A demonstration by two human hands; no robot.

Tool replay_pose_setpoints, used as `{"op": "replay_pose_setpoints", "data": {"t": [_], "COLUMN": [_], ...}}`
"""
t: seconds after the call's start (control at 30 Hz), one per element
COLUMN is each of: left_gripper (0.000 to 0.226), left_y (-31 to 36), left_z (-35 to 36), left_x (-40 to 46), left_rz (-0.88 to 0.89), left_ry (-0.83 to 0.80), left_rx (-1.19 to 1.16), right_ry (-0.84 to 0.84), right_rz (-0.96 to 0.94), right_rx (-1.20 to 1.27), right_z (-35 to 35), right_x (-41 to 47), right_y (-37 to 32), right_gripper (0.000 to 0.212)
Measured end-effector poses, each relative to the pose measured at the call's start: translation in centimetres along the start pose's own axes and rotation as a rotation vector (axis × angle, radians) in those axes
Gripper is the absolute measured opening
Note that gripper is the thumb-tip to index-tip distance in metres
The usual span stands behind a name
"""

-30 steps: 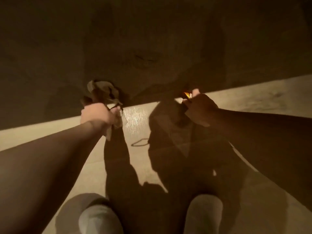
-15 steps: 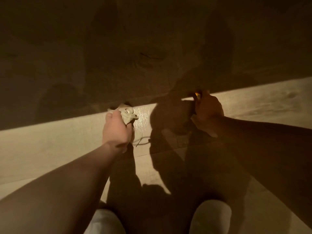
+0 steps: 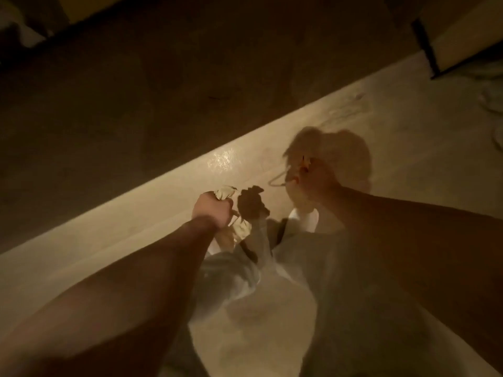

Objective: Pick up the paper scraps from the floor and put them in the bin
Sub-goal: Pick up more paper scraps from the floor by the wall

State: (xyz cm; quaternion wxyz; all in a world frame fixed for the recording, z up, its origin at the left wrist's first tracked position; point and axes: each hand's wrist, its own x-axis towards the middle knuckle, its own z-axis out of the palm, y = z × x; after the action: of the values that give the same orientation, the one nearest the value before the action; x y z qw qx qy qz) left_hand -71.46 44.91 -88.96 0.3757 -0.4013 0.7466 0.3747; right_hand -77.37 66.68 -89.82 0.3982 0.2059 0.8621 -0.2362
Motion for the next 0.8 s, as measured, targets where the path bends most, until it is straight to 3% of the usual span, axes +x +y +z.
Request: {"op": "replay_pose_setpoints", "data": {"t": [0.07, 0.17, 0.3, 0.47, 0.67, 0.8], "left_gripper": [0.006, 0.011, 0.008, 0.037, 0.024, 0.031], "left_y": [2.1, 5.1, 7.0, 6.0, 3.6, 1.4], "left_z": [-2.3, -5.5, -8.6, -11.5, -12.8, -10.8], "left_x": [-8.0, -18.1, -25.3, -27.9, -30.8, -33.1], "left_rz": [-0.015, -0.007, 0.056, 0.028, 0.017, 0.045], "left_ry": [-0.009, -0.036, -0.142, -0.309, -0.466, -0.555], "left_rx": [-0.107, -0.241, -0.235, -0.194, -0.163, -0.012], "right_ry": [-0.009, 0.003, 0.109, 0.299, 0.439, 0.553], "right_rz": [0.091, 0.141, 0.242, 0.317, 0.504, 0.584], "right_rx": [0.190, 0.320, 0.697, 0.970, 1.206, 1.393], "right_z": [-3.8, -7.2, -9.4, -8.4, -2.8, 1.7], "right_x": [-7.8, -17.4, -27.1, -35.2, -43.0, -48.1], "right_y": [-0.2, 0.1, -0.8, -1.1, 0.9, 4.3], "right_gripper": [0.039, 0.055, 0.043, 0.051, 0.039, 0.037]}}
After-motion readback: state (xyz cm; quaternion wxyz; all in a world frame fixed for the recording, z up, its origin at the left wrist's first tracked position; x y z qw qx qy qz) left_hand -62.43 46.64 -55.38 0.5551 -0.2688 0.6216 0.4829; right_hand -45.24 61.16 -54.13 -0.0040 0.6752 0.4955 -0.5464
